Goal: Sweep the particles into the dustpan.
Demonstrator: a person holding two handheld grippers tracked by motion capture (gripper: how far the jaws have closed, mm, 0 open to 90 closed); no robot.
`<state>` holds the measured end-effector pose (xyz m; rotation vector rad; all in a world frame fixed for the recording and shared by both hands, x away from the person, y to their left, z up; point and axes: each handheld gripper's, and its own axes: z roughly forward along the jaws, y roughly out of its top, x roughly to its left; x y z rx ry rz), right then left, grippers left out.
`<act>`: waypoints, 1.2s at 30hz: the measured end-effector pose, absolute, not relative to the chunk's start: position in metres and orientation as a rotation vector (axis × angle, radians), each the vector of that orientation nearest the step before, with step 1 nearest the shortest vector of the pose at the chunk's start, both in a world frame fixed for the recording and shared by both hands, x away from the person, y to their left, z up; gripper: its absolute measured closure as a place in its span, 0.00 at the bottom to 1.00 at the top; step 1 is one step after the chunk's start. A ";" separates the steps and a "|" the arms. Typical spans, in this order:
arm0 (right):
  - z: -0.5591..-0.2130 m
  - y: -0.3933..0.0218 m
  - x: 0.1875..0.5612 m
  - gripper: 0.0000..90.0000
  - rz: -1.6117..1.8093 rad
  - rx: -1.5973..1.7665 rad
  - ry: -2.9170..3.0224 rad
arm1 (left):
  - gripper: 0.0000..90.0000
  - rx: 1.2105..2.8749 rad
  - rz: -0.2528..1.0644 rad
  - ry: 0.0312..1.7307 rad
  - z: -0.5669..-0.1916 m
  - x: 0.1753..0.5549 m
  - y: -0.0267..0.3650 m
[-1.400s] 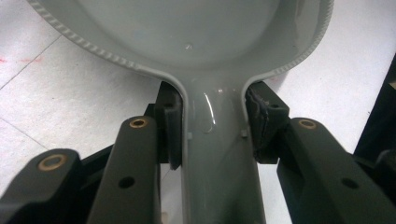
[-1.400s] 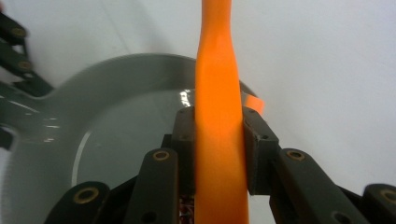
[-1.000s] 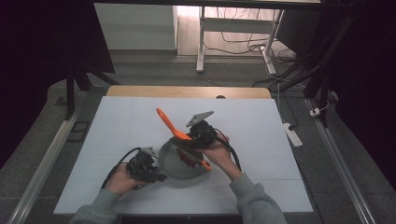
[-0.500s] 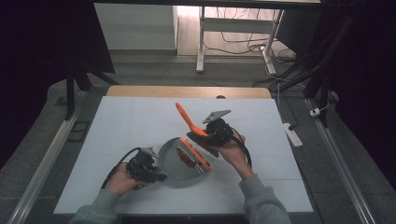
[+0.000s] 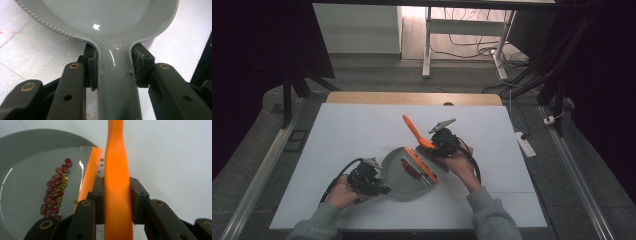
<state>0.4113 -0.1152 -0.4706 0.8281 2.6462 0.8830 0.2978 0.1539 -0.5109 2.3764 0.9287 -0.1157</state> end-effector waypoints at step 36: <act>-0.442 -0.108 0.396 0.78 1.130 0.802 2.532 | 0.68 2.381 -0.114 0.927 -0.511 0.298 0.154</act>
